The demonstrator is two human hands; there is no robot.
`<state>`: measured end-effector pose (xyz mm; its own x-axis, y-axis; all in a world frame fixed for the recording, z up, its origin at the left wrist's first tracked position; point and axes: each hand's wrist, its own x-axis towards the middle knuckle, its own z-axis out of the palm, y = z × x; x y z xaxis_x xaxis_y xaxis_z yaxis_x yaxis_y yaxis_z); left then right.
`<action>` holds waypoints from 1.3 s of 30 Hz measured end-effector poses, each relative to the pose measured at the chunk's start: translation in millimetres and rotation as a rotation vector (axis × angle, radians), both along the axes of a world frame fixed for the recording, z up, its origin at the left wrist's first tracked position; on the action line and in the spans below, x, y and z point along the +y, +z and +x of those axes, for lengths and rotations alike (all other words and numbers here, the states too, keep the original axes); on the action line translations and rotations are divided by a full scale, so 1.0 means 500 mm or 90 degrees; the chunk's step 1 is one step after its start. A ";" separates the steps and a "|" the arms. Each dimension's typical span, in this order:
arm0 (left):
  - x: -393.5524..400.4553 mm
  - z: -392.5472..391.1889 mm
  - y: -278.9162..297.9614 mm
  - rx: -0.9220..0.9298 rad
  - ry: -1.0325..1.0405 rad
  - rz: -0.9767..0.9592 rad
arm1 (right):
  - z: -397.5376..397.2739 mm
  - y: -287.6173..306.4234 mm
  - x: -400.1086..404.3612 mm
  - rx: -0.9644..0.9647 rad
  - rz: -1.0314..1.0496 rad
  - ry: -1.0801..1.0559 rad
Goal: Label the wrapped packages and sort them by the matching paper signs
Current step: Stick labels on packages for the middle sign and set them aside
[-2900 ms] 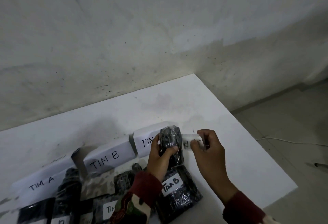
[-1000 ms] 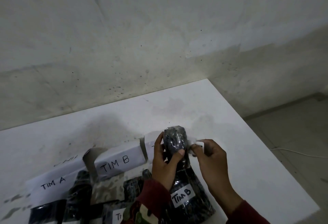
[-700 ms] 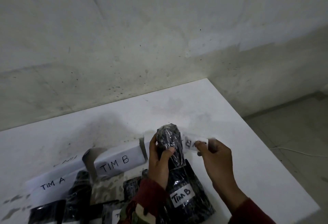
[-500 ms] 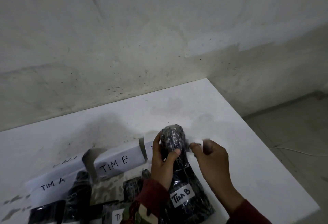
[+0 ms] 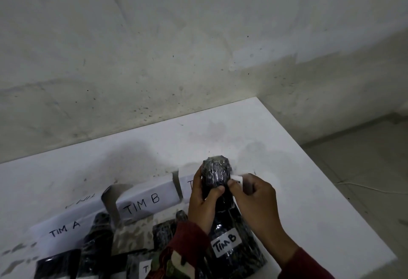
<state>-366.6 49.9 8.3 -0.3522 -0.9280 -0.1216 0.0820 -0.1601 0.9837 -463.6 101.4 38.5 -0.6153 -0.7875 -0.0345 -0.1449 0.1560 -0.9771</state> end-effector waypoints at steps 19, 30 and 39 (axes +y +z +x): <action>-0.019 0.011 0.000 0.255 0.026 0.329 | -0.012 0.008 -0.007 -0.137 0.031 -0.031; -0.025 0.017 -0.017 0.216 0.028 0.327 | -0.006 0.023 -0.011 -0.241 0.031 0.085; -0.018 0.019 -0.005 0.199 0.054 0.314 | -0.017 0.020 -0.008 -0.280 -0.011 0.048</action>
<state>-357.3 40.7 5.7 -0.3680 -0.8150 -0.4477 0.3892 -0.5723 0.7219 -471.9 97.3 48.6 -0.4864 -0.8320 -0.2667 0.2747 0.1442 -0.9507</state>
